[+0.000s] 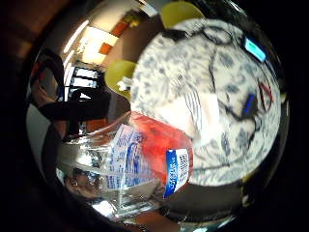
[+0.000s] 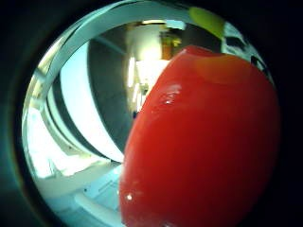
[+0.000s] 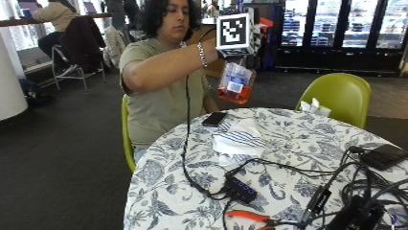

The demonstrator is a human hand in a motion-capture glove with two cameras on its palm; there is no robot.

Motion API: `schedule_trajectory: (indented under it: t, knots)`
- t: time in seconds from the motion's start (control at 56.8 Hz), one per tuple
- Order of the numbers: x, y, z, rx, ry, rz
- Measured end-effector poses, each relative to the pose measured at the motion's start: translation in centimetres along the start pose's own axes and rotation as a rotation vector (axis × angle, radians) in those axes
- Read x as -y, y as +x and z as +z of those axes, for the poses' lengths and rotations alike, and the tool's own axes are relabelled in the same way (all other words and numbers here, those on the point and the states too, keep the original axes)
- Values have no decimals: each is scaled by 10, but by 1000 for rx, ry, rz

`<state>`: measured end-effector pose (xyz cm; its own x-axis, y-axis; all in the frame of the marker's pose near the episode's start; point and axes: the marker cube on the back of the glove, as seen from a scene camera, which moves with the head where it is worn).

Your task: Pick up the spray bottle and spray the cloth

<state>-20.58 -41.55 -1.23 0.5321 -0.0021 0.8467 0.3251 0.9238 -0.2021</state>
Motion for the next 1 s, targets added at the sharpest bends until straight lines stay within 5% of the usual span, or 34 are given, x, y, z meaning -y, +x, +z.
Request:
schedule_trajectory:
  t: [0.299, 0.581, 0.651, 1.003]
  knots:
    - [28, -13, 65, 259, 48, -303]
    - [71, 39, 162, 170, 117, -282]
    - [67, 58, 184, 161, 19, -262]
    - [87, 111, 224, 108, 80, -262]
